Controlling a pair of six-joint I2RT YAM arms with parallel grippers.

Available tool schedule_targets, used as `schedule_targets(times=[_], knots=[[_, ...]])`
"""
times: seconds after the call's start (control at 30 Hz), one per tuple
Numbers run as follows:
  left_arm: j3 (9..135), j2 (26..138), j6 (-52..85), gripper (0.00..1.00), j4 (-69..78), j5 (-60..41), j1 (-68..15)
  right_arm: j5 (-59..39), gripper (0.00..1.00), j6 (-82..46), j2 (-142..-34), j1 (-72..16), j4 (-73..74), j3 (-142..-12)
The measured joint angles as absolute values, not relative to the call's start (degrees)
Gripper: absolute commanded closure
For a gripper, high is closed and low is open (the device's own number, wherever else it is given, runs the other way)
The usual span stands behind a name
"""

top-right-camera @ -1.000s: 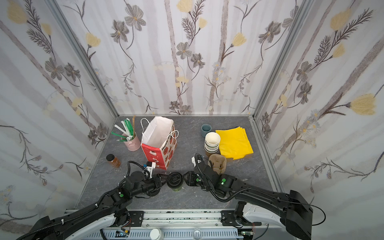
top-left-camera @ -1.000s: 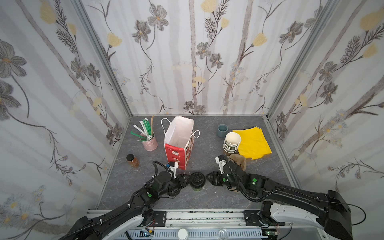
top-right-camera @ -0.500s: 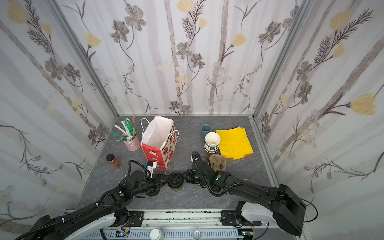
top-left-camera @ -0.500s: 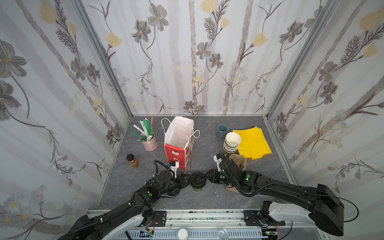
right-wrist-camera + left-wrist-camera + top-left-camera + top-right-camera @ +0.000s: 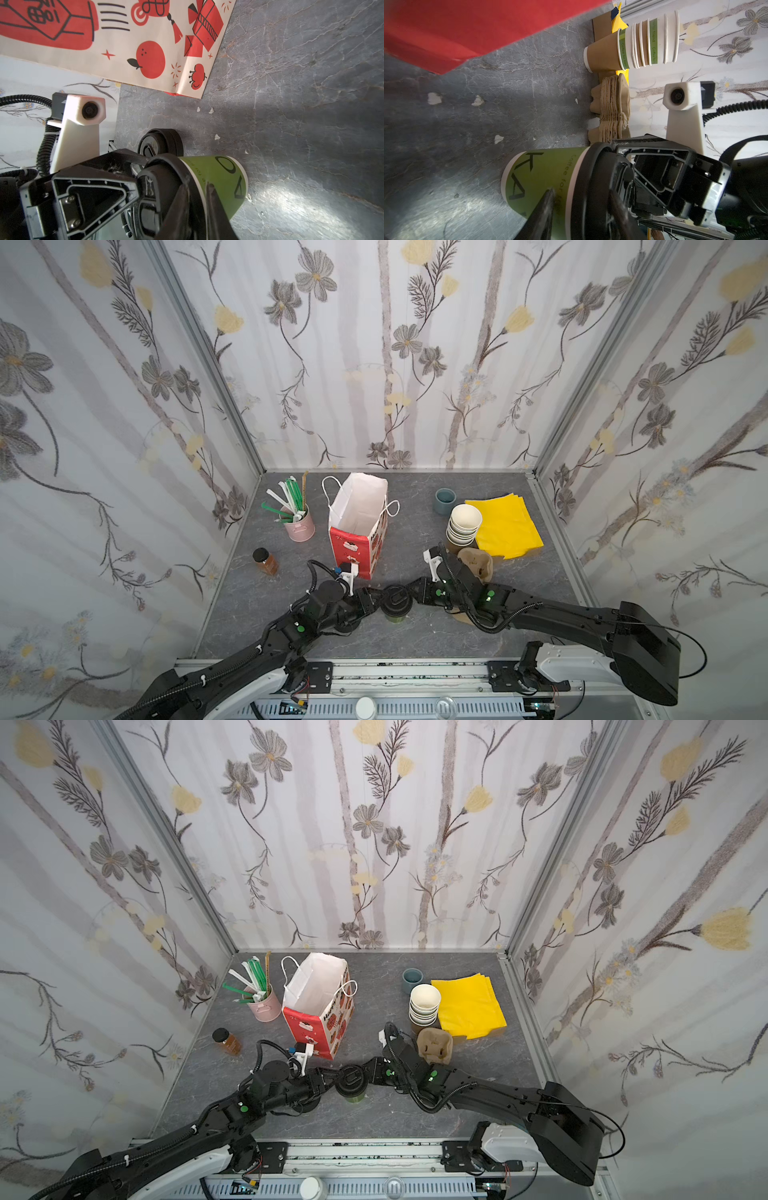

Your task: Pack the takeout coffee

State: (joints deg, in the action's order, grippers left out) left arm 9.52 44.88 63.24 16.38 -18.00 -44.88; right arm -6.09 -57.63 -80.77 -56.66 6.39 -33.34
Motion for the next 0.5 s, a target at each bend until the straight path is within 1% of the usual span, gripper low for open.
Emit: schedule_targets(times=[0.13, 0.2, 0.27, 0.33, 0.4, 0.5], knots=[[9.5, 44.9, 63.2, 0.58, 16.4, -17.8, -44.9, -5.8, 0.84, -58.0, -81.4, -56.6, 9.0, -32.4], [9.5, 44.9, 63.2, 0.58, 16.4, -17.8, -44.9, -5.8, 0.82, -58.0, -81.3, -56.6, 9.0, -32.5], [9.6, 44.9, 63.2, 0.58, 16.4, -17.8, -44.9, -5.7, 0.77, -58.0, -80.4, -56.6, 8.1, -33.0], [9.6, 45.0, 63.2, 0.58, 16.4, -17.9, -44.9, -5.6, 0.67, -58.0, -79.3, -56.7, 5.2, -33.6], [9.6, 45.1, 63.2, 0.58, 16.4, -18.2, -44.9, -5.3, 0.6, -57.5, -77.8, -56.7, 1.2, -34.6], [9.8, 45.3, 63.1, 0.58, 16.4, -18.2, -44.9, -3.7, 0.52, -55.6, -75.2, -56.4, -3.0, -36.7]])
